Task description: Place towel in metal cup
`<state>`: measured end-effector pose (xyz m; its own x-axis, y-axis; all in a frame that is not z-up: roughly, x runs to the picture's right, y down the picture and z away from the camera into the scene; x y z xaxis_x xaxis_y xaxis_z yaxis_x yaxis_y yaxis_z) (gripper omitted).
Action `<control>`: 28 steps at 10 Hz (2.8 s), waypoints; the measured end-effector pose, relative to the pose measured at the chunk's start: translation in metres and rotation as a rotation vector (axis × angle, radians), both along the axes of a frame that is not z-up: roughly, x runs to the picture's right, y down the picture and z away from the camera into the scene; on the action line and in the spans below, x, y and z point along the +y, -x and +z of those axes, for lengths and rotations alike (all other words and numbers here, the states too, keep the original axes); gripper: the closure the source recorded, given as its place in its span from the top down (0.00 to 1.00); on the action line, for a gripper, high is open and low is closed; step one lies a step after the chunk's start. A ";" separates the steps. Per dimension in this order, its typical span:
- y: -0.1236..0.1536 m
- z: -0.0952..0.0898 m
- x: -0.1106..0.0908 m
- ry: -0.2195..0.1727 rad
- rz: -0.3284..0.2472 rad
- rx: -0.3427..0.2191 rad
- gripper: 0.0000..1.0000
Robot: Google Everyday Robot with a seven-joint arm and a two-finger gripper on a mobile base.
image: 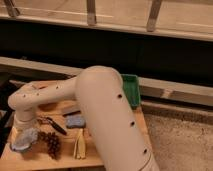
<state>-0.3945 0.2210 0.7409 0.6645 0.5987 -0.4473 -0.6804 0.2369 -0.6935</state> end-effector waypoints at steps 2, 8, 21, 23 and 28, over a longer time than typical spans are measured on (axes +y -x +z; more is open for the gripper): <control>-0.001 -0.001 0.000 -0.013 -0.002 0.008 0.47; -0.005 -0.019 -0.017 -0.061 0.027 -0.018 0.00; -0.221 -0.048 -0.129 -0.131 0.251 0.244 0.00; -0.266 -0.047 -0.126 -0.102 0.284 0.330 0.00; -0.367 -0.041 -0.088 0.008 0.365 0.555 0.00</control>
